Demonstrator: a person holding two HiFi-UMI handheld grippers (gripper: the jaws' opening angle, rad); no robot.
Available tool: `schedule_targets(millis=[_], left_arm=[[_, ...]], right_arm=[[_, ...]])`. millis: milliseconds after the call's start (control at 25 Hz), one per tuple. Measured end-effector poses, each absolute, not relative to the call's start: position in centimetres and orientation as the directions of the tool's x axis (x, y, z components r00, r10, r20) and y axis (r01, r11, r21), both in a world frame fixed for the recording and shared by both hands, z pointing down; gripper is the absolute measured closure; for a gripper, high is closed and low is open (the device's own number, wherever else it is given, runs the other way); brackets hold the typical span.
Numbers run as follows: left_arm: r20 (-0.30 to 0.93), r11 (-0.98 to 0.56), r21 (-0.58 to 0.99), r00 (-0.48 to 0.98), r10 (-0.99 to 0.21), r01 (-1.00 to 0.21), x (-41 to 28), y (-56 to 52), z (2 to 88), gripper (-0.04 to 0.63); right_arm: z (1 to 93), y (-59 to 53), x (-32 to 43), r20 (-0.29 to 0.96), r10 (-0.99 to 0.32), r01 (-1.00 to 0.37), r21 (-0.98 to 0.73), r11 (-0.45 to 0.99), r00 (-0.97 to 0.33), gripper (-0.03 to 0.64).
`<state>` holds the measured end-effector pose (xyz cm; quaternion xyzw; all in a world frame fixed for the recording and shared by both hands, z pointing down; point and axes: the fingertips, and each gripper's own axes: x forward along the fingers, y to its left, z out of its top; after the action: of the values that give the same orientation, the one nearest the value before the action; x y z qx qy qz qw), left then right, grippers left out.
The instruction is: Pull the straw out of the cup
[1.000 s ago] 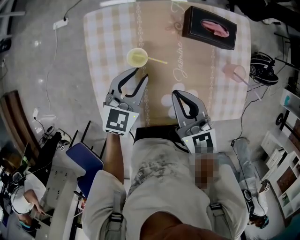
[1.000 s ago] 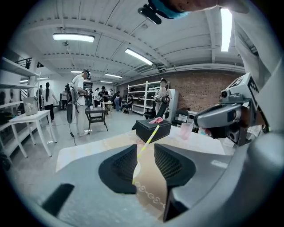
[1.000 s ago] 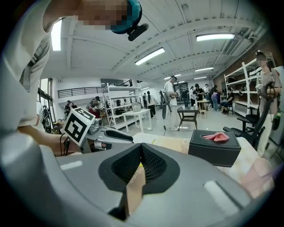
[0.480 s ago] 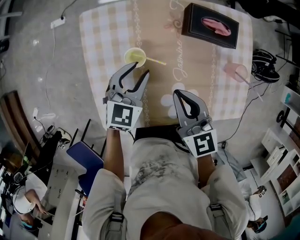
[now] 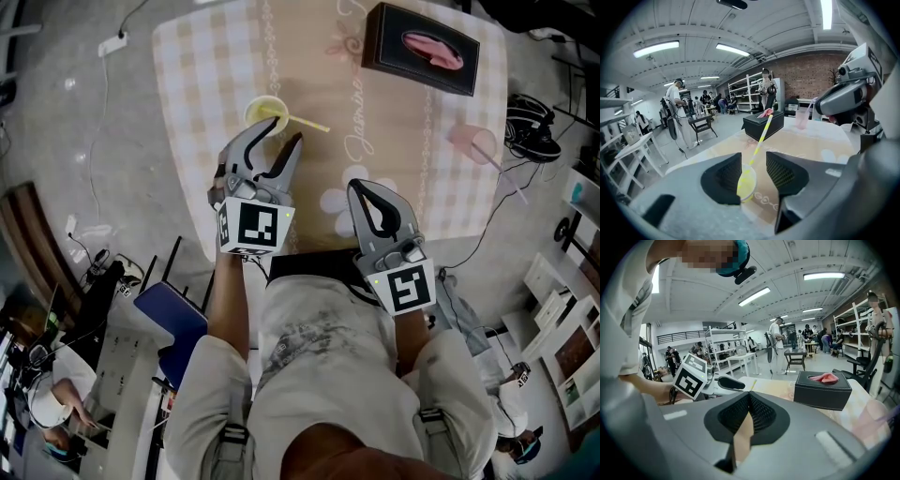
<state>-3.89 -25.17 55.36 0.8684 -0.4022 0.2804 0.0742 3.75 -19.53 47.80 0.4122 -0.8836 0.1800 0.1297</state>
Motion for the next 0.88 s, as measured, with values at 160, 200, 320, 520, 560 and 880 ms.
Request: schedule_targets(millis=[160, 200, 320, 520, 560, 880], left_arm=[[0.553, -0.667, -0.109, 0.512, -0.657, -0.737, -3.6, -25.5, 55.6, 0.426], [0.555, -0.667, -0.115, 0.509, -0.658, -0.736, -3.6, -25.5, 55.6, 0.426], [0.561, -0.668, -0.130, 0.501, -0.659, -0.732, -3.3, -25.8, 55.6, 0.426], [0.564, -0.673, -0.142, 0.500, -0.657, -0.726, -2.8, -26.3, 55.8, 0.428], [0.564, -0.674, -0.144, 0.499, -0.658, -0.725, -2.7, -26.4, 55.9, 0.429], [0.568, -0.668, -0.167, 0.482, -0.667, -0.726, -2.3, -26.9, 56.2, 0.488]], right_arm=[[47.9, -19.7, 4.0, 0.379, -0.685, -0.779, -0.211, 0.590, -0.622, 0.606], [47.9, -19.7, 4.1, 0.379, -0.686, -0.780, -0.211, 0.589, -0.621, 0.606], [48.0, -19.7, 4.3, 0.382, -0.684, -0.779, -0.212, 0.591, -0.622, 0.606], [48.2, -19.6, 4.6, 0.391, -0.686, -0.785, -0.213, 0.582, -0.614, 0.606], [48.3, -19.6, 4.7, 0.395, -0.684, -0.785, -0.211, 0.582, -0.614, 0.606], [48.2, -19.8, 5.3, 0.387, -0.703, -0.800, -0.209, 0.563, -0.596, 0.606]])
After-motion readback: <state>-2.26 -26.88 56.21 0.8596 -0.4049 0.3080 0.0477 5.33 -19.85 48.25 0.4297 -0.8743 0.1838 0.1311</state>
